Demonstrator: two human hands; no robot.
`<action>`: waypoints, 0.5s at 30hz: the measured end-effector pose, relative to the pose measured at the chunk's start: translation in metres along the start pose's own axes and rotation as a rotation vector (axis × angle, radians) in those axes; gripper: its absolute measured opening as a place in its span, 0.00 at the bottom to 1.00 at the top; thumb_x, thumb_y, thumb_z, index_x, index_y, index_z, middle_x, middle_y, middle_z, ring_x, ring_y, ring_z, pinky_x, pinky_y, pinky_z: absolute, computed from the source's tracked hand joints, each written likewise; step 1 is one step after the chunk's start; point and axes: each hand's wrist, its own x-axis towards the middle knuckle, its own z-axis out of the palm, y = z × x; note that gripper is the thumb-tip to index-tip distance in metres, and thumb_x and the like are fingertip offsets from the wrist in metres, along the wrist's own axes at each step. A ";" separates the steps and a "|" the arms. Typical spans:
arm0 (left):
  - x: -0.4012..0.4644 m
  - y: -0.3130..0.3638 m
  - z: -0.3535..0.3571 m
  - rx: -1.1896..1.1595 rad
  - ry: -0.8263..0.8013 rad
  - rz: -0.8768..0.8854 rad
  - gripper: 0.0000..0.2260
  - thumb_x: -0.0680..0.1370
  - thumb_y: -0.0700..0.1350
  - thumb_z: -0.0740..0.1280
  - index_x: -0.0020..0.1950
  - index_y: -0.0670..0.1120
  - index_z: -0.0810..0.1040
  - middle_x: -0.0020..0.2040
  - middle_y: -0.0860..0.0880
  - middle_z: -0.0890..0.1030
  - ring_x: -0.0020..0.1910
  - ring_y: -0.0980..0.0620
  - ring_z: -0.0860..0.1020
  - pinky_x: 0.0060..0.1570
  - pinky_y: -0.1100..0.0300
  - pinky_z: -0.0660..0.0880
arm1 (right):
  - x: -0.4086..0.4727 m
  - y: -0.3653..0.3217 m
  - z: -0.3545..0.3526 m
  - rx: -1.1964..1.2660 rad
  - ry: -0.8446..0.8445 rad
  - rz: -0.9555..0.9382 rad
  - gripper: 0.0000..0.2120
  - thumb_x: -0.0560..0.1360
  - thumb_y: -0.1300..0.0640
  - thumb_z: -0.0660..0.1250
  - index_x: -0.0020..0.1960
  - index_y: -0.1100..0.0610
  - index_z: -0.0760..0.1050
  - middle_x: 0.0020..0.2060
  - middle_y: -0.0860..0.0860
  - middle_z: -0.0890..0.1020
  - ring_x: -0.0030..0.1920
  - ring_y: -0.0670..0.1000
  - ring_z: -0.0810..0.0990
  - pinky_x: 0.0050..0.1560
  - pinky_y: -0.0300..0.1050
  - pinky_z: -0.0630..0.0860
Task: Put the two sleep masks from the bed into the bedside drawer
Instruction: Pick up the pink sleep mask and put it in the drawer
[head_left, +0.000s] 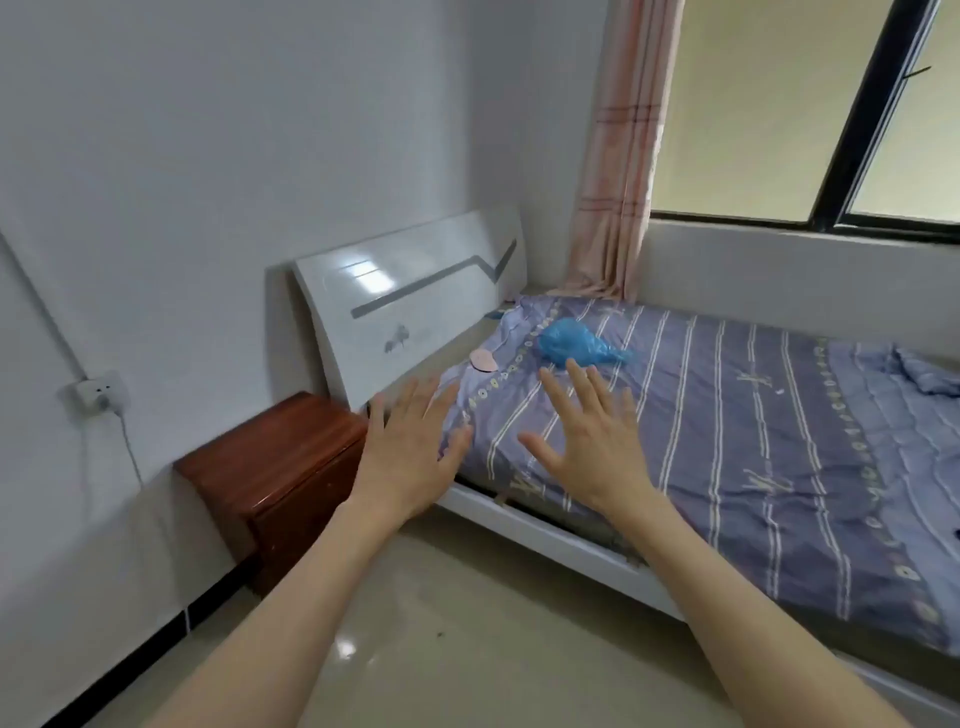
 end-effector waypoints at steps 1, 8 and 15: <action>0.002 -0.004 0.009 0.021 -0.018 -0.015 0.25 0.78 0.56 0.52 0.74 0.52 0.53 0.77 0.47 0.55 0.76 0.49 0.49 0.74 0.42 0.46 | 0.002 0.002 0.010 -0.010 -0.028 0.013 0.34 0.74 0.36 0.53 0.74 0.46 0.46 0.77 0.53 0.50 0.76 0.55 0.46 0.73 0.62 0.44; 0.058 -0.039 0.090 0.079 -0.221 -0.062 0.26 0.78 0.58 0.50 0.74 0.52 0.51 0.77 0.46 0.53 0.76 0.48 0.47 0.74 0.41 0.45 | 0.048 0.044 0.087 0.077 -0.151 0.058 0.32 0.75 0.38 0.54 0.74 0.46 0.48 0.76 0.53 0.54 0.76 0.55 0.49 0.73 0.62 0.46; 0.170 -0.066 0.149 0.050 -0.206 -0.109 0.26 0.77 0.59 0.51 0.73 0.51 0.54 0.77 0.46 0.56 0.76 0.47 0.49 0.73 0.40 0.47 | 0.152 0.104 0.136 0.093 -0.201 0.038 0.32 0.75 0.38 0.53 0.74 0.46 0.47 0.76 0.53 0.52 0.76 0.56 0.49 0.73 0.62 0.45</action>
